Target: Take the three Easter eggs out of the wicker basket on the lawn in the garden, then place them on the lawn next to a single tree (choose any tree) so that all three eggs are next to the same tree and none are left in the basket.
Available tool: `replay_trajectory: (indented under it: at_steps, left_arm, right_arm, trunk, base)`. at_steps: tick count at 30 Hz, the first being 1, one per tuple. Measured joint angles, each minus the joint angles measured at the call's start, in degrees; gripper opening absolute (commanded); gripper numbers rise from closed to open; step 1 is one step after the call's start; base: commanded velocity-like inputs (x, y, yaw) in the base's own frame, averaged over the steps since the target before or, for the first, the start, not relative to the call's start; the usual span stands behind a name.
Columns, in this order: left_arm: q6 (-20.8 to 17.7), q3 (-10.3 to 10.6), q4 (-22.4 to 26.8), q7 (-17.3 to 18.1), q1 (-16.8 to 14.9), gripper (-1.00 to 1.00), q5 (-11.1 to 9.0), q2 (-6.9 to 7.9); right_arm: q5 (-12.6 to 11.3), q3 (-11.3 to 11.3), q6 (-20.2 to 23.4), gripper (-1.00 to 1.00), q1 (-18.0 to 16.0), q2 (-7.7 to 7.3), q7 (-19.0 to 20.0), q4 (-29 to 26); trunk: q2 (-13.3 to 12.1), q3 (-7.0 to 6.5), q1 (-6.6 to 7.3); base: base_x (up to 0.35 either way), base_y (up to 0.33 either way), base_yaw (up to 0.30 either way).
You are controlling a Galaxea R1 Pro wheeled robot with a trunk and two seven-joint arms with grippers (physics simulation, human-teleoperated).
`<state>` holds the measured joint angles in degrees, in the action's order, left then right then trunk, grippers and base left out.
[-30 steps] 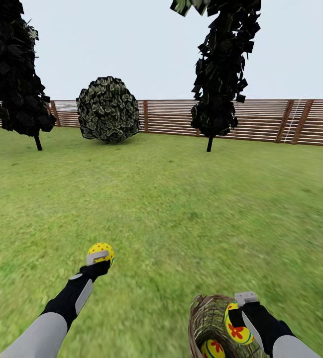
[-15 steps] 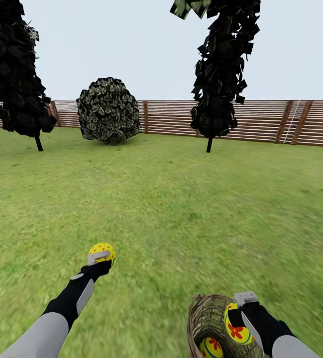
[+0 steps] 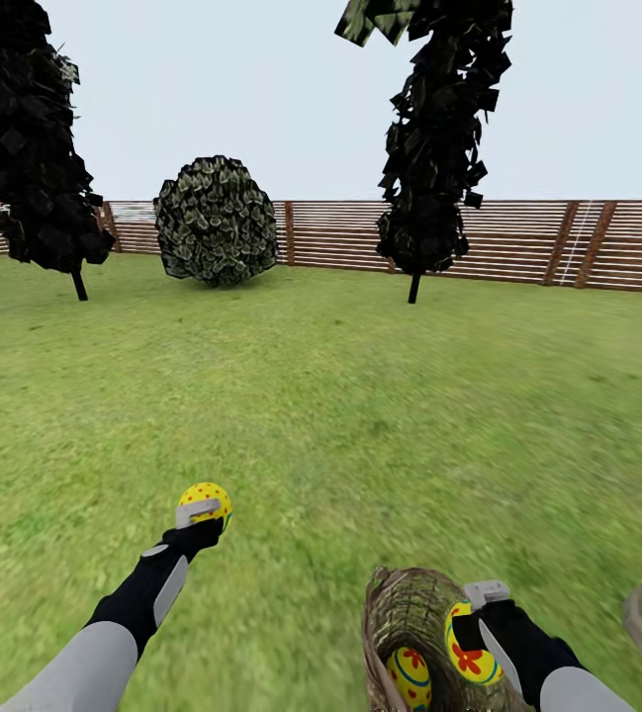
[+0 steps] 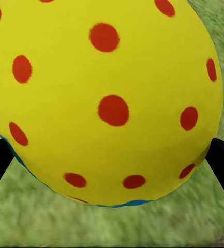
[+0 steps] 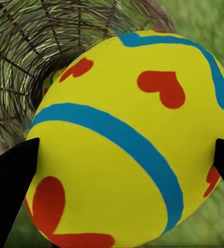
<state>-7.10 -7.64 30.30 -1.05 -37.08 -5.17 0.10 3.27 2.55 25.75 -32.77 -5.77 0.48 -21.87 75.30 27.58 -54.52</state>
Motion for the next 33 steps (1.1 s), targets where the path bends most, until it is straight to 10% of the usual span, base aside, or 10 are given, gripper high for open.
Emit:
replay_trajectory:
  at_steps: [33]
  left_arm:
    - [0.02, 0.32, -0.34, 0.08, 0.0, -1.0, 0.1, -0.76]
  right_arm:
    - [-0.2, -0.14, 0.01, -1.0, 0.01, -0.42, 0.0, 0.0]
  trunk:
    - [0.0, 0.0, 0.0]
  base:
    - [-0.254, -0.193, 0.0]
